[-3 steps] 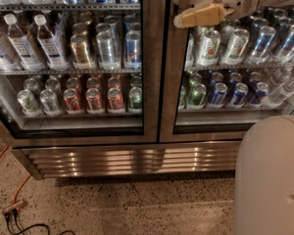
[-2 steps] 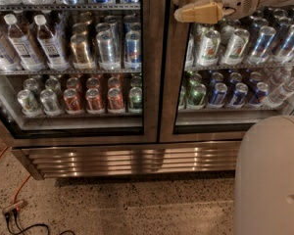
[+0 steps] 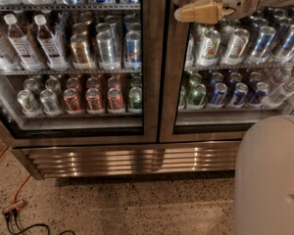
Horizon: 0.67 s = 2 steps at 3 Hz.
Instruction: Open right fridge door
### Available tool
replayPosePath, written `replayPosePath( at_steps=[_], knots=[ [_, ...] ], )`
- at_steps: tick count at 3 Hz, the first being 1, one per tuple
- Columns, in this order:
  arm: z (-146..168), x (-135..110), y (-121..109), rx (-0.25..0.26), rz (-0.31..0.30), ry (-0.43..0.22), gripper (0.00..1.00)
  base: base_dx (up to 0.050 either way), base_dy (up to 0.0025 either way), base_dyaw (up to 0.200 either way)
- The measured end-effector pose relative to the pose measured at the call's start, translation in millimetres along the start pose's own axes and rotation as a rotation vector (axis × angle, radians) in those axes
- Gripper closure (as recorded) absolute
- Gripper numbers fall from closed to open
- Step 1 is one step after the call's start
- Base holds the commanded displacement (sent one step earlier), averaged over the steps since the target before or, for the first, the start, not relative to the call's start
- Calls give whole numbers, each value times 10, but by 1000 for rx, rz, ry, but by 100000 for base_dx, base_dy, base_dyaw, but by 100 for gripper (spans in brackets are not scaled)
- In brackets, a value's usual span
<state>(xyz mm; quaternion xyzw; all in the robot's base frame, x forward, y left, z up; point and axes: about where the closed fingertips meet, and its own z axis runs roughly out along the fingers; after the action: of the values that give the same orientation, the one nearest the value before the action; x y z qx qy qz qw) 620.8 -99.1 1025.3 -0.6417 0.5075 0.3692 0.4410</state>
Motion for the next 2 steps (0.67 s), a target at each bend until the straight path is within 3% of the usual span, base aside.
replayPosePath(
  at_steps=[2],
  knots=[
    [-39, 43, -95, 0, 0, 0, 100, 0, 0, 0]
  ],
)
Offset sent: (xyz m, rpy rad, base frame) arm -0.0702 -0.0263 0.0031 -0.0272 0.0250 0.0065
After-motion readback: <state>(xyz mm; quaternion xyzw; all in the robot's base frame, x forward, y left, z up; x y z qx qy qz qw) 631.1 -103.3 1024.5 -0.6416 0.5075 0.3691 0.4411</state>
